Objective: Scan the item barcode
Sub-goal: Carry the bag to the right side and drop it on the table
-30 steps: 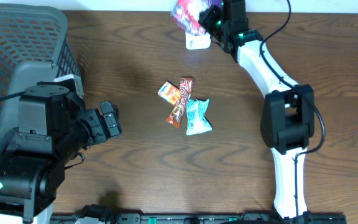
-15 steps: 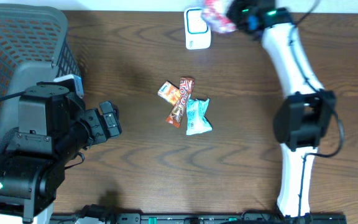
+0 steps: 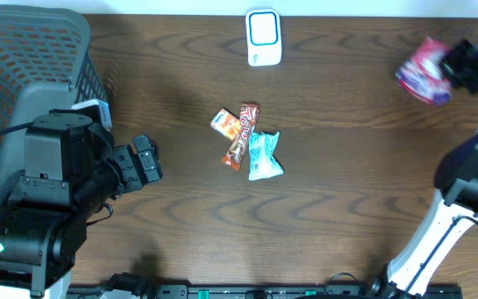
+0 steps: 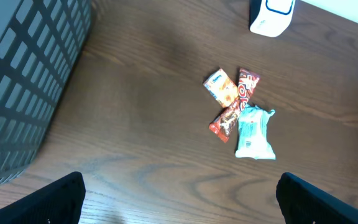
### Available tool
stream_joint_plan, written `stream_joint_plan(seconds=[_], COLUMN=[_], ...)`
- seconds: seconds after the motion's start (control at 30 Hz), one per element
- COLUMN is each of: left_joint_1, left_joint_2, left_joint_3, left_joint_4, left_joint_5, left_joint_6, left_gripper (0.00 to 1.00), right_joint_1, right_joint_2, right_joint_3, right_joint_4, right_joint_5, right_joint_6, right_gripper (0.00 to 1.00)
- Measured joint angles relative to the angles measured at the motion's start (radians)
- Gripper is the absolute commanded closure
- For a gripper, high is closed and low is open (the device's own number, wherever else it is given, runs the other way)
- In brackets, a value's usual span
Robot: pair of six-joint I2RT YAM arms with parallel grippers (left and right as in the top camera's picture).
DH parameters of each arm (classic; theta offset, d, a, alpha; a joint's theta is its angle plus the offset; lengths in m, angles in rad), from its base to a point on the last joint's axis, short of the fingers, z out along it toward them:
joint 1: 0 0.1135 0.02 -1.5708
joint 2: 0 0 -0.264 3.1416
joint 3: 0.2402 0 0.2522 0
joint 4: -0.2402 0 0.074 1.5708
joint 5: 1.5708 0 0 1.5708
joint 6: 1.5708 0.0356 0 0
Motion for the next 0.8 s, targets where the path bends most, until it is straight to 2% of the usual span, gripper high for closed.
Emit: stream_joint_plan(seconds=[0.03, 0.07, 0.1, 0.17, 0.27, 0.4, 0.53, 0.57, 0.63, 0.67, 0.73, 0.8], left_joint_1=[0.000, 0.000, 0.000, 0.000, 0.000, 0.000, 0.000, 0.000, 0.000, 0.000, 0.000, 0.000], left_joint_2=[0.000, 0.000, 0.000, 0.000, 0.000, 0.000, 0.000, 0.000, 0.000, 0.000, 0.000, 0.000], left_joint_3=[0.000, 0.000, 0.000, 0.000, 0.000, 0.000, 0.000, 0.000, 0.000, 0.000, 0.000, 0.000], left_joint_4=[0.000, -0.001, 0.000, 0.000, 0.000, 0.000, 0.000, -0.001, 0.000, -0.001, 0.000, 0.000], left_joint_5=[0.000, 0.000, 0.000, 0.000, 0.000, 0.000, 0.000, 0.000, 0.000, 0.000, 0.000, 0.000], left_joint_6=[0.000, 0.000, 0.000, 0.000, 0.000, 0.000, 0.000, 0.000, 0.000, 0.000, 0.000, 0.000], left_gripper=[0.02, 0.02, 0.02, 0.02, 0.02, 0.02, 0.02, 0.02, 0.02, 0.02, 0.02, 0.02], right_joint_1=[-0.032, -0.062, -0.082, -0.124, -0.157, -0.178, -0.167, -0.162, -0.153, -0.145, -0.137, -0.131], right_joint_2=[0.000, 0.000, 0.000, 0.000, 0.000, 0.000, 0.000, 0.000, 0.000, 0.000, 0.000, 0.000], right_joint_3=[0.000, 0.000, 0.000, 0.000, 0.000, 0.000, 0.000, 0.000, 0.000, 0.000, 0.000, 0.000], right_joint_4=[-0.035, -0.054, -0.069, -0.096, -0.111, -0.114, -0.134, -0.150, -0.182, -0.210, -0.256, -0.318], right_joint_5=[0.031, 0.059, 0.077, 0.105, 0.116, 0.084, 0.010, 0.000, -0.002, 0.005, 0.037, 0.085], right_joint_6=[-0.012, -0.024, -0.029, -0.040, -0.058, -0.093, -0.117, -0.127, -0.139, -0.150, -0.159, -0.158], right_gripper=[0.56, 0.37, 0.27, 0.16, 0.08, 0.07, 0.16, 0.23, 0.53, 0.77, 0.95, 0.99])
